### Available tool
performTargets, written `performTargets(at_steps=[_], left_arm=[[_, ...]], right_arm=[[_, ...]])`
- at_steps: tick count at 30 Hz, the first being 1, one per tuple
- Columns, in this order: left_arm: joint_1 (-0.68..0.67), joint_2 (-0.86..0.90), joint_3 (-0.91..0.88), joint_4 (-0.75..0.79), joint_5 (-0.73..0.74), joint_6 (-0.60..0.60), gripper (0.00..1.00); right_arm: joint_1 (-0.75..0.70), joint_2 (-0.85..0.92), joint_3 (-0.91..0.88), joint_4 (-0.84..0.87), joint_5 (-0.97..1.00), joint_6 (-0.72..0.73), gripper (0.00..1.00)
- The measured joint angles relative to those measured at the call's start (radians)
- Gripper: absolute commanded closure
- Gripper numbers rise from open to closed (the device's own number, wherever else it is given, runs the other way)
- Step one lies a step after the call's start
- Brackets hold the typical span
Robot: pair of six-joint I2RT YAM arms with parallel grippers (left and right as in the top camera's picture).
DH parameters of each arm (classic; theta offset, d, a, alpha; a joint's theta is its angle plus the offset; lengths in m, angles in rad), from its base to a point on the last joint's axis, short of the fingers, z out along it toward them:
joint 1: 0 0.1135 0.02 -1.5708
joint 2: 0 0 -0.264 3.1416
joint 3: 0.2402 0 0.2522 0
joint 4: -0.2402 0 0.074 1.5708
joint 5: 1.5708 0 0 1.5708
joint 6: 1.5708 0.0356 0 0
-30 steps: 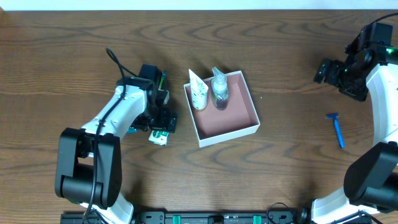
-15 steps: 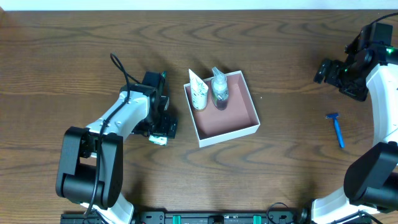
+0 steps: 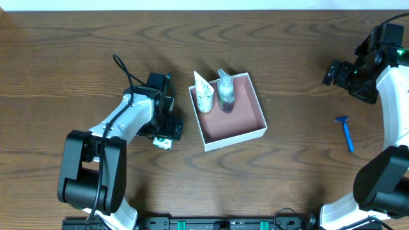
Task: Pack container
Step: 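Lower the left gripper over the soap box and grasp it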
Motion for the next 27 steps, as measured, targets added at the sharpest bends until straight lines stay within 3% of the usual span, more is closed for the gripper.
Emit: performTargets(at_steps=[27], left_arm=[[0.0,0.018,-0.013,0.025,0.0,-0.004,0.01]], right_arm=[[0.0,0.0,0.0,0.0,0.0,0.0,0.01]])
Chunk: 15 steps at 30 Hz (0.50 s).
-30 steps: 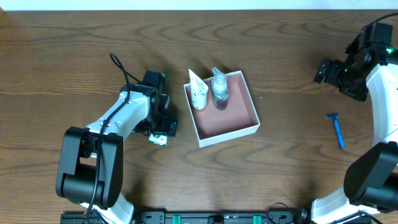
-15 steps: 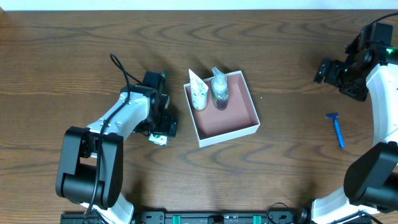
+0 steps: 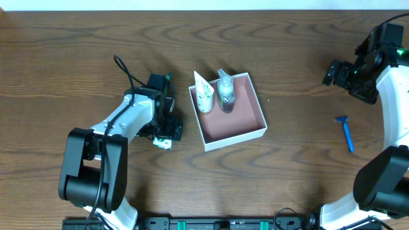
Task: Pack container
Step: 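Lower the left gripper over the soap box and grasp it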
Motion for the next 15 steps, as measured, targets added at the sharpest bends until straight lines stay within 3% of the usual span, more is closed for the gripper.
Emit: performTargets(at_steps=[9,15], left_arm=[[0.0,0.007,-0.002,0.01,0.0,0.0,0.0],[0.0,0.01,-0.002,0.012,-0.001,-0.004,0.06]], right_arm=[[0.0,0.0,0.0,0.0,0.0,0.0,0.01],[0.0,0.0,0.0,0.0,0.0,0.0,0.01]])
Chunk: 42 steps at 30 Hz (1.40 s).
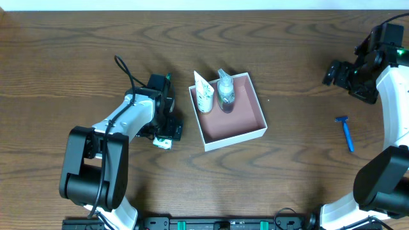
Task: Pack container
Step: 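Lower the left gripper over the soap box and grasp it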
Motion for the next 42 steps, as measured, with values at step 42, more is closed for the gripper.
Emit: performTargets(at_steps=[42], left_arm=[[0.0,-0.161,0.186,-0.212,-0.013,-0.014,0.44]], right_arm=[[0.0,0.0,0.0,0.0,0.0,0.0,0.01]])
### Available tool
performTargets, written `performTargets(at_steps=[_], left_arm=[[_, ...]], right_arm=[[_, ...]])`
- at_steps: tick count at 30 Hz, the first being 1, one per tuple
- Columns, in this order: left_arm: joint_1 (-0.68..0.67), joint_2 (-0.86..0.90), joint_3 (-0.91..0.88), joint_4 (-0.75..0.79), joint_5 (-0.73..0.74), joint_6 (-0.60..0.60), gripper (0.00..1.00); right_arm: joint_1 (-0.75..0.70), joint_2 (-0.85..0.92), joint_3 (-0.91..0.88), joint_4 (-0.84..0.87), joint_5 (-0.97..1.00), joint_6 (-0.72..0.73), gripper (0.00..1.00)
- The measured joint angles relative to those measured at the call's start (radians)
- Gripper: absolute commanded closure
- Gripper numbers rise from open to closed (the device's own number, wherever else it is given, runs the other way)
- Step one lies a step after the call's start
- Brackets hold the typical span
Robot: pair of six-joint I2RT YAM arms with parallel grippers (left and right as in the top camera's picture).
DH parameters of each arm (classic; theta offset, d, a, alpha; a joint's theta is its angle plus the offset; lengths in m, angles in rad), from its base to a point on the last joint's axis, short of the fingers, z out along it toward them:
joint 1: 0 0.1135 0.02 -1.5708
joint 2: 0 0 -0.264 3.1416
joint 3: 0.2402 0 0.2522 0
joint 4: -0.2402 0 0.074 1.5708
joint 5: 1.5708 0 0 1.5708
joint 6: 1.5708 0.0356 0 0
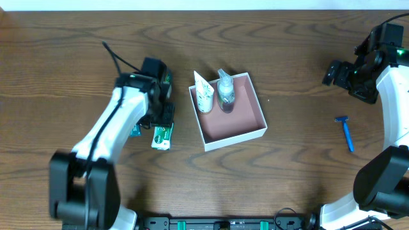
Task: Pack container
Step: 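Lower the left gripper over the soap box and grasp it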
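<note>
A white box with a pink floor (246, 121) stands mid-table. A white tube (204, 94) and a clear bottle (225, 92) lean in its far-left corner. A small green-and-white packet (162, 136) lies loose on the wood left of the box. My left gripper (167, 116) hovers just beyond the packet with nothing visibly in it; its jaws are hidden under the wrist. A blue razor (346, 132) lies at the far right. My right gripper (331, 72) hangs beyond the razor, and its finger gap does not show.
A small teal item (135, 131) pokes out from under the left forearm, next to the packet. The left arm's cable (118, 57) loops over the wood behind it. The right arm's base fills the right edge.
My left arm has pulled back toward the far left and stretched out. Its gripper, which was down on the green packet, now stands off it. The packet lies uncovered. The right arm is unchanged.
At all three earlier moments my left gripper sat on the green packet left of the box, hardly shifting. Now the gripper is off it and the packet rests on the table close to the same spot. Box contents, razor and right arm stayed put.
</note>
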Motion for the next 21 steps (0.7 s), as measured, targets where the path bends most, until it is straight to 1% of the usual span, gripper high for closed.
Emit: performTargets(at_steps=[4,7,8,11,16,21], left_arm=[[0.0,-0.118,0.018,-0.014,-0.002,0.0,0.44],[0.0,-0.154,0.016,-0.02,-0.016,0.0,0.42],[0.0,-0.151,0.011,-0.012,-0.019,0.0,0.38],[0.0,-0.118,-0.032,0.013,-0.024,-0.002,0.35],[0.0,-0.004,-0.126,0.069,-0.014,-0.011,0.35],[0.0,0.093,-0.153,0.093,0.004,-0.021,0.35]], right_arm=[[0.0,0.0,0.0,0.0,0.0,0.0,0.01],[0.0,0.0,0.0,0.0,0.0,0.0,0.01],[0.0,0.0,0.0,0.0,0.0,0.0,0.01],[0.0,0.0,0.0,0.0,0.0,0.0,0.01],[0.0,0.0,0.0,0.0,0.0,0.0,0.01],[0.0,0.0,0.0,0.0,0.0,0.0,0.01]])
